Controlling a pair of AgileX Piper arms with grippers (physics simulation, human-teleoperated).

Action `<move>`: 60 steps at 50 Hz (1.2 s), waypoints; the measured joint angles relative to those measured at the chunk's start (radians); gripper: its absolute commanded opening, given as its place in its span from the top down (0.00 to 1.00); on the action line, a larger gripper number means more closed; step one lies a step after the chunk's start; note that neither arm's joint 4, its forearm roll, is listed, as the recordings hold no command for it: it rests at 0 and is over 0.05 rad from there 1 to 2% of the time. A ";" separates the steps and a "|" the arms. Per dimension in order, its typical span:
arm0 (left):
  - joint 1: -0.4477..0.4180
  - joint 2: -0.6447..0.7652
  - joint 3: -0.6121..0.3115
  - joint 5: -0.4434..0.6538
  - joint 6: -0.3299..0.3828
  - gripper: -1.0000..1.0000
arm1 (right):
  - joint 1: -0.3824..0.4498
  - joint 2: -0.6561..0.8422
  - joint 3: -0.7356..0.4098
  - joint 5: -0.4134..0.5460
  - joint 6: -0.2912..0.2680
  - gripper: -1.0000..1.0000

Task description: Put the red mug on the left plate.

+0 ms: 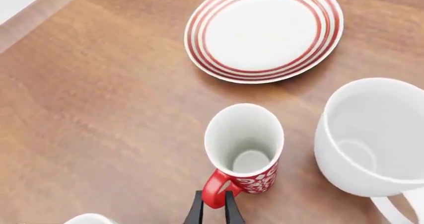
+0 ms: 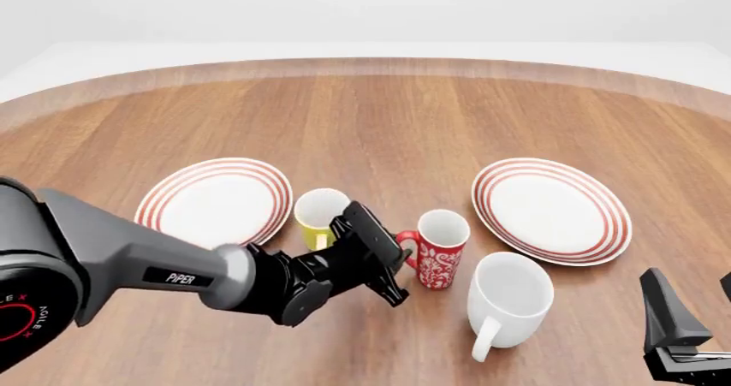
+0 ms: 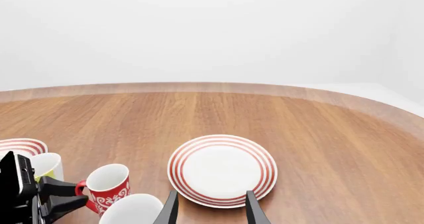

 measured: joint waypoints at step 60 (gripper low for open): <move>0.225 -0.556 -0.017 0.269 0.100 1.00 | 0.000 0.000 0.000 0.000 0.000 0.00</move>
